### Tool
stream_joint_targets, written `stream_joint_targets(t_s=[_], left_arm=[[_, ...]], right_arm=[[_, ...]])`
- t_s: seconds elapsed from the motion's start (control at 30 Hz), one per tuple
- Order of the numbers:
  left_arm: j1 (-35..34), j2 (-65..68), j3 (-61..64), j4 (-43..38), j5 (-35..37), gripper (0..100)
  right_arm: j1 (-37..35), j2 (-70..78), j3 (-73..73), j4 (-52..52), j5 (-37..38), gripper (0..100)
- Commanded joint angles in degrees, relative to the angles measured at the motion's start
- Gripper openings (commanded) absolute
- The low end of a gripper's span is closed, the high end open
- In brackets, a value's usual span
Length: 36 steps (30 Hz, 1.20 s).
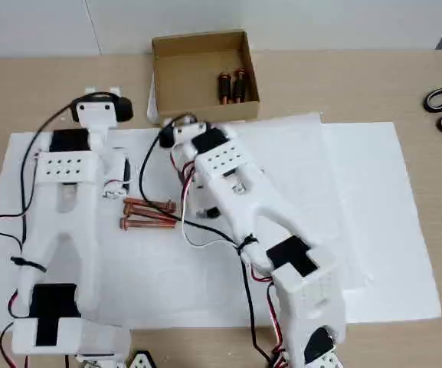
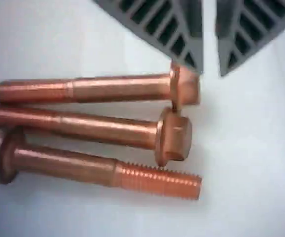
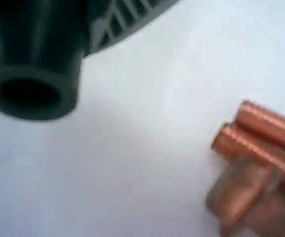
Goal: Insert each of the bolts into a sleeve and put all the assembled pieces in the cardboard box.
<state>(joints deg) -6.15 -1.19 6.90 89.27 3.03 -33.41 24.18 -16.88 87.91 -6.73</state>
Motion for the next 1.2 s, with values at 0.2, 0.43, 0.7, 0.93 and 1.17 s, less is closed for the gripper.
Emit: stream_joint_targets(t_s=[0.2, 0.43, 0.7, 0.93, 1.17], left_arm=[[-2.46, -2.99, -14.73, 4.57, -10.11, 1], [2.55, -2.46, -17.89, 9.85, -35.87, 1], [6.86, -2.46, -12.79, 11.16, -68.84, 1], [6.95, -2.46, -6.73, 11.08, -85.01, 1], [10.2, -2.46, -1.98, 11.08, -87.91, 1]], right_arm=[[3.47, -14.81, -3.6, 5.14, -0.44, 0.3], [11.21, -20.18, -3.16, 10.95, 0.26, 0.4], [13.58, -29.14, 6.15, 11.03, 6.95, 0.4], [16.84, -39.69, 21.54, 10.68, 8.79, 0.4], [21.23, -47.43, 34.9, 7.16, 8.79, 0.4]])
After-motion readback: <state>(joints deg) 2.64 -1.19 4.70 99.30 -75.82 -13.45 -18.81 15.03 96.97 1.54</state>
